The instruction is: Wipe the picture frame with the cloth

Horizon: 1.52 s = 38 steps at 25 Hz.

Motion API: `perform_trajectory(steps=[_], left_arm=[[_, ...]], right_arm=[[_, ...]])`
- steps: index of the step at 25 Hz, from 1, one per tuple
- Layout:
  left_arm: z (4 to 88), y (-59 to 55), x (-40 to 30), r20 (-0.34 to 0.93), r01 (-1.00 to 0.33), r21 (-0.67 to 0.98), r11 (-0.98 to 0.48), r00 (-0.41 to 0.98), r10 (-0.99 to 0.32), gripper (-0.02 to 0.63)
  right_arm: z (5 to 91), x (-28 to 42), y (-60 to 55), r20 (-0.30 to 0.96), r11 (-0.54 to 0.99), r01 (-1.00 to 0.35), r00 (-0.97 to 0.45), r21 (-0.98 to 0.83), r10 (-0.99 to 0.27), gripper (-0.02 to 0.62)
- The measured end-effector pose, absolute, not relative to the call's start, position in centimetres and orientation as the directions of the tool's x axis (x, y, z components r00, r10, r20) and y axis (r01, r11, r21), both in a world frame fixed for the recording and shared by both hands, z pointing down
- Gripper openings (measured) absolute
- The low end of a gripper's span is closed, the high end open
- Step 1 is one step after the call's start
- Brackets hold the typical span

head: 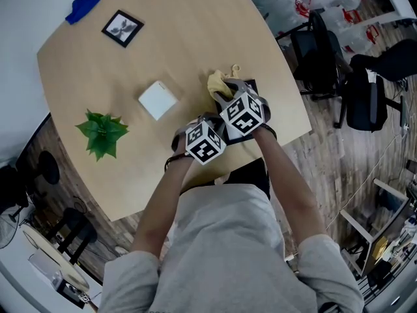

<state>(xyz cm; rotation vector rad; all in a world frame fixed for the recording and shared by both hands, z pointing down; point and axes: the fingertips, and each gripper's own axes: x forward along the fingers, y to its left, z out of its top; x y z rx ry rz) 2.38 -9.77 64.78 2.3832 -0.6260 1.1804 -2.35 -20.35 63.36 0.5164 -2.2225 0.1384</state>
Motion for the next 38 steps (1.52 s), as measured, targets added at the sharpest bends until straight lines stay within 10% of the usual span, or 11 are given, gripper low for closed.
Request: perform_trajectory(steps=[12,38], left_arm=[[64.7,-9.8,2.3,0.806,-0.567,0.150,-0.810,0.544,-0.232,0.052],[64.7,-9.7,2.4,0.803,-0.539,0.104,-0.836,0.542,-0.250,0.052]], right_arm=[[63.4,-2.0,-16.4,0.764,0.944,-0.311,-0.580,0.111,-0.281,0.124],[64.4,3.7,-10.0,0.822,0.793,-0.609,-0.441,0.021,-0.361,0.123]])
